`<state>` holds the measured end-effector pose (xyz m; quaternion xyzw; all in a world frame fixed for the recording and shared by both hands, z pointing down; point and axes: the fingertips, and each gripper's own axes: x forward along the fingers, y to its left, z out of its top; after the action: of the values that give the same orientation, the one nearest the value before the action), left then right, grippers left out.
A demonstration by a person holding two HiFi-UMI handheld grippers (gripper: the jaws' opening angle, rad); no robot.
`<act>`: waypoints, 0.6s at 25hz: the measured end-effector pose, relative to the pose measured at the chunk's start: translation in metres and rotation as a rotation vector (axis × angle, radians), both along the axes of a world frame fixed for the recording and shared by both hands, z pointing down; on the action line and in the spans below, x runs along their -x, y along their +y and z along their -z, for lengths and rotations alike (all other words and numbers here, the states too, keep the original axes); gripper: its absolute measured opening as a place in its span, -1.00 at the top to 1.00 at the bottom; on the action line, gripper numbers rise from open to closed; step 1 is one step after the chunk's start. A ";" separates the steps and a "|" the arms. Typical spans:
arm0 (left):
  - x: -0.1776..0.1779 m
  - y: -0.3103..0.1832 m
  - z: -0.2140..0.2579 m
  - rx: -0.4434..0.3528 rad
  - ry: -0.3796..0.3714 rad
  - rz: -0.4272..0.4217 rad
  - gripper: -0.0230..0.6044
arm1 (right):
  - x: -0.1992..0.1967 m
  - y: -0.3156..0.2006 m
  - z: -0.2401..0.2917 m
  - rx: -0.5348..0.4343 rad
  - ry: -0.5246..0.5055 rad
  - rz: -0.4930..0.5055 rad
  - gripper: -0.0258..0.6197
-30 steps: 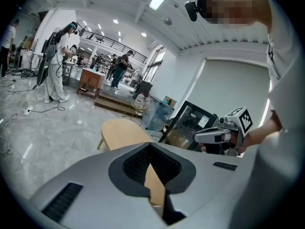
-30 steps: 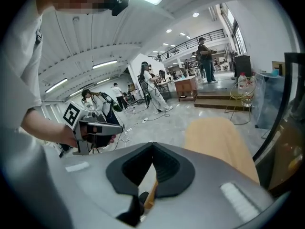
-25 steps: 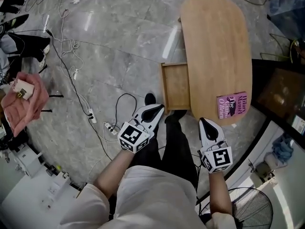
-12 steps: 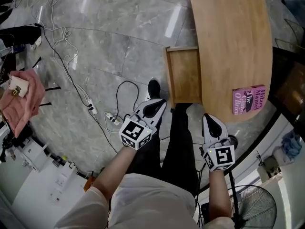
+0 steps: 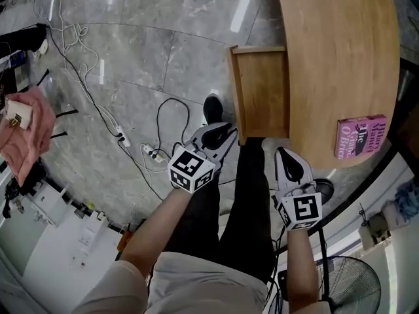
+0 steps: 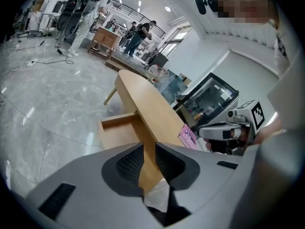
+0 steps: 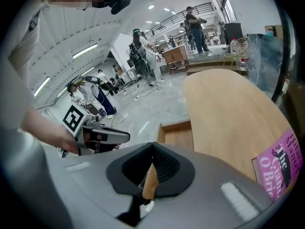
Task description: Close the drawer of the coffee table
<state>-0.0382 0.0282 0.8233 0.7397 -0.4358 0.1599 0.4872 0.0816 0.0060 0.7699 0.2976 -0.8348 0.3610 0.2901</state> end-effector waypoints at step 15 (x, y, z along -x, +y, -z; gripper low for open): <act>-0.007 0.031 -0.155 0.267 0.143 0.169 0.14 | 0.011 0.024 -0.099 0.062 0.002 0.013 0.89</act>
<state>-0.0308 0.0596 0.9780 0.6388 -0.4356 0.1219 0.6224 0.0710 0.0295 0.8686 0.2834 -0.8249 0.3844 0.3023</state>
